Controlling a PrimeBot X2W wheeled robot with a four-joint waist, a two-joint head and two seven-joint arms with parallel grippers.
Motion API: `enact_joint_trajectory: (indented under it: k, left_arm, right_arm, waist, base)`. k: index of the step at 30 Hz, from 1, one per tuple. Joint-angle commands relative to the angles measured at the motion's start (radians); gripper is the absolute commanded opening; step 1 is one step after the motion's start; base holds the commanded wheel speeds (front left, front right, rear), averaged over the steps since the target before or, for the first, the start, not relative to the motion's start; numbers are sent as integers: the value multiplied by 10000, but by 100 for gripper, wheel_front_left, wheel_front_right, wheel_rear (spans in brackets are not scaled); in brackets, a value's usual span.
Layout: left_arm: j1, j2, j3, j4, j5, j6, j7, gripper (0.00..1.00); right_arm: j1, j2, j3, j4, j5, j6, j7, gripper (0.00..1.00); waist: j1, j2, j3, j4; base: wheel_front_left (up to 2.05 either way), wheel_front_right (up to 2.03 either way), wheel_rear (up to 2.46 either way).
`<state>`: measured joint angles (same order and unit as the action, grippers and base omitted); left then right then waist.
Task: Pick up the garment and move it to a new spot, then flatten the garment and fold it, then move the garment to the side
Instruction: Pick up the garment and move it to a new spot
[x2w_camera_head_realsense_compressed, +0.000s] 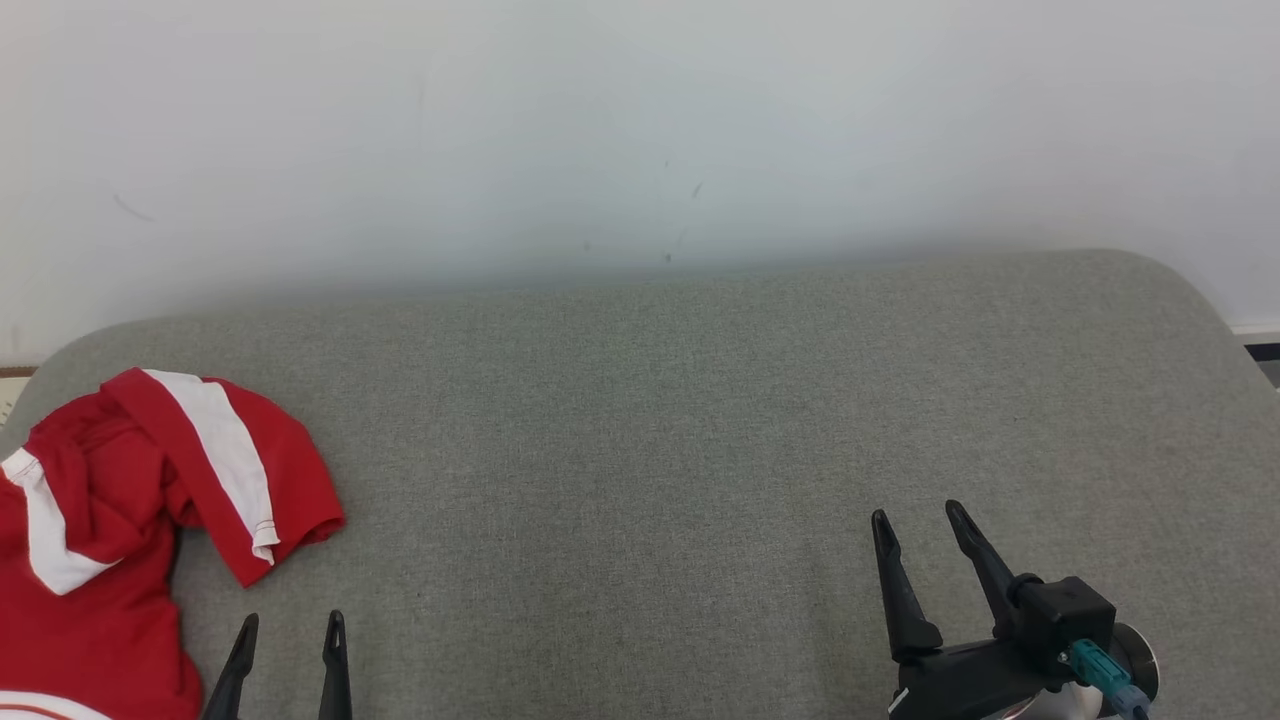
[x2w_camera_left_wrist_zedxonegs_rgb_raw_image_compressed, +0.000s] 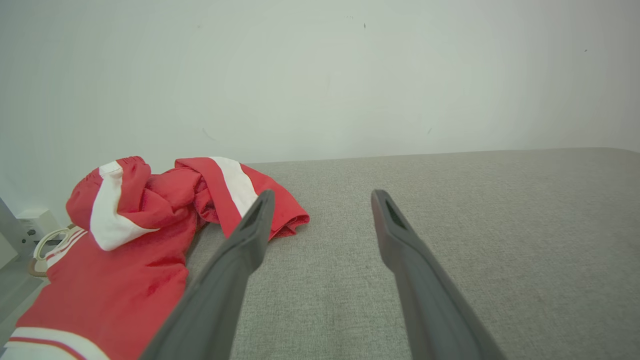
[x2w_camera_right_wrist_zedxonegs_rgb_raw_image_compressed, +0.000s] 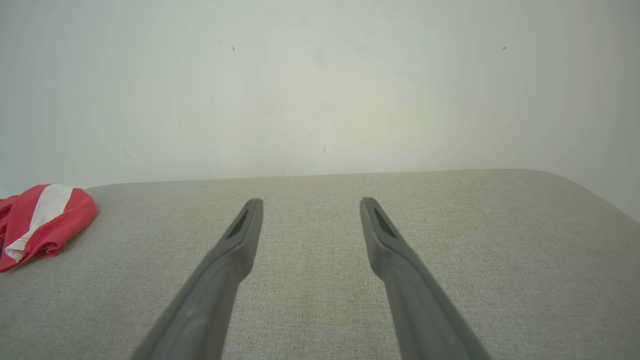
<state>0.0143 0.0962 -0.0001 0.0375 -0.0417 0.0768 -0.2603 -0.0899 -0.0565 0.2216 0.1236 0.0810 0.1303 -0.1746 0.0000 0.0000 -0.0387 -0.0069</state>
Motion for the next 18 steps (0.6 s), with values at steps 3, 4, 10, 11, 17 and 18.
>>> enact_joint_trajectory:
  k: [3, 4, 10, 11, 17, 18]
  left_arm:
    - [59, 66, 48, 42, -24, 24, -27, 100]
    - [57, 71, 54, 51, -33, 24, -27, 100]
    - [42, 104, 55, 83, -54, 26, -27, 100]
    - [43, 100, 60, 106, -75, 30, -27, 100]
    - [15, 123, 144, 166, -59, 180, -28, 100]
    - [11, 137, 147, 182, -70, 179, -28, 100]
  right_arm:
    - [94, 30, -7, -17, -27, 7, 54, 100]
    - [94, 34, -9, -18, -31, 7, 52, 100]
    - [100, 49, -23, 10, -56, 7, 78, 100]
    - [103, 50, -27, 16, -72, 7, 83, 100]
    - [120, 60, -49, 51, -109, 7, 59, 100]
    - [138, 62, -57, 63, -103, 7, 48, 100]
  waist:
    - [0, 0, 3, 10]
    - [0, 0, 5, 10]
    - [0, 0, 3, 6]
    - [0, 0, 4, 8]
    - [0, 0, -9, 49]
    - [0, 0, -12, 73]
  base:
    - [0, 0, 0]
    - [0, 0, 0]
    - [0, 0, 0]
    - [0, 0, 0]
    - [0, 0, 0]
    - [0, 0, 0]
